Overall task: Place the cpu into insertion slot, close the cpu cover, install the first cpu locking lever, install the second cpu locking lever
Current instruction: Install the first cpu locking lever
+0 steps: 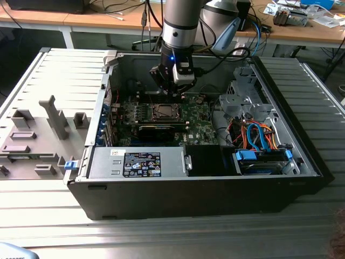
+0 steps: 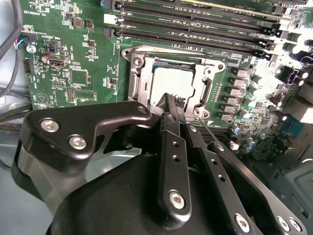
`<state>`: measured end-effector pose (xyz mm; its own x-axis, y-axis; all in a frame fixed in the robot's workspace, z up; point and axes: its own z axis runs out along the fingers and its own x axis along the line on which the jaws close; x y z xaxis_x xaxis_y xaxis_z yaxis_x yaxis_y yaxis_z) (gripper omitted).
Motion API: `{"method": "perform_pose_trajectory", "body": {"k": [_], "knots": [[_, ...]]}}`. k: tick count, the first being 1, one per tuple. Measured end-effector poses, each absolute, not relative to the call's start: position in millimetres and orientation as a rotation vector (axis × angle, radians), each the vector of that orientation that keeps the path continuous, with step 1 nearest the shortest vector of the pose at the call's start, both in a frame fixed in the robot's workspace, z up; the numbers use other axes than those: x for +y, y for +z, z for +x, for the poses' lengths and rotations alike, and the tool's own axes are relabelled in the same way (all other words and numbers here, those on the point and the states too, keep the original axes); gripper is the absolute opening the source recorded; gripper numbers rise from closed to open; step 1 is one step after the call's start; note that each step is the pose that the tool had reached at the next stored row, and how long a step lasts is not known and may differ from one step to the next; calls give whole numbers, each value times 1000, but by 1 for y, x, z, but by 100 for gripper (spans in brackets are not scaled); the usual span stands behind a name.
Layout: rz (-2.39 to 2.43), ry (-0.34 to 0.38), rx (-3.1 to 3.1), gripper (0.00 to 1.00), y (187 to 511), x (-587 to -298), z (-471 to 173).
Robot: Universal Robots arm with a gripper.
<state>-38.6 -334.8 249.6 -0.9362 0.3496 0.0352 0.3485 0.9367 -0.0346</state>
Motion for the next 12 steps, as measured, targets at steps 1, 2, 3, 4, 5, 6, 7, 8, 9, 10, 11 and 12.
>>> {"method": "perform_pose_trajectory", "body": {"k": [1, 2, 3, 4, 5, 6, 7, 8, 9, 10, 11, 12], "knots": [[-549, 43, -3052, 11, 250, -335, -39], [-547, 43, -3052, 11, 250, -335, -39], [-545, 43, -3052, 11, 250, -335, -39], [-542, 43, -3053, 11, 250, -335, -39], [-540, 43, -3053, 11, 250, -335, -39], [-539, 43, -3054, 11, 250, -335, -39], [-536, 44, -3054, 11, 250, -335, -39], [-534, 44, -3054, 11, 250, -335, -39], [-532, 44, -3055, 11, 250, -335, -39], [-531, 44, -3055, 11, 250, -335, -39], [-529, 44, -3055, 11, 250, -335, -39], [-526, 44, -3056, 11, 250, -335, -39]]}}
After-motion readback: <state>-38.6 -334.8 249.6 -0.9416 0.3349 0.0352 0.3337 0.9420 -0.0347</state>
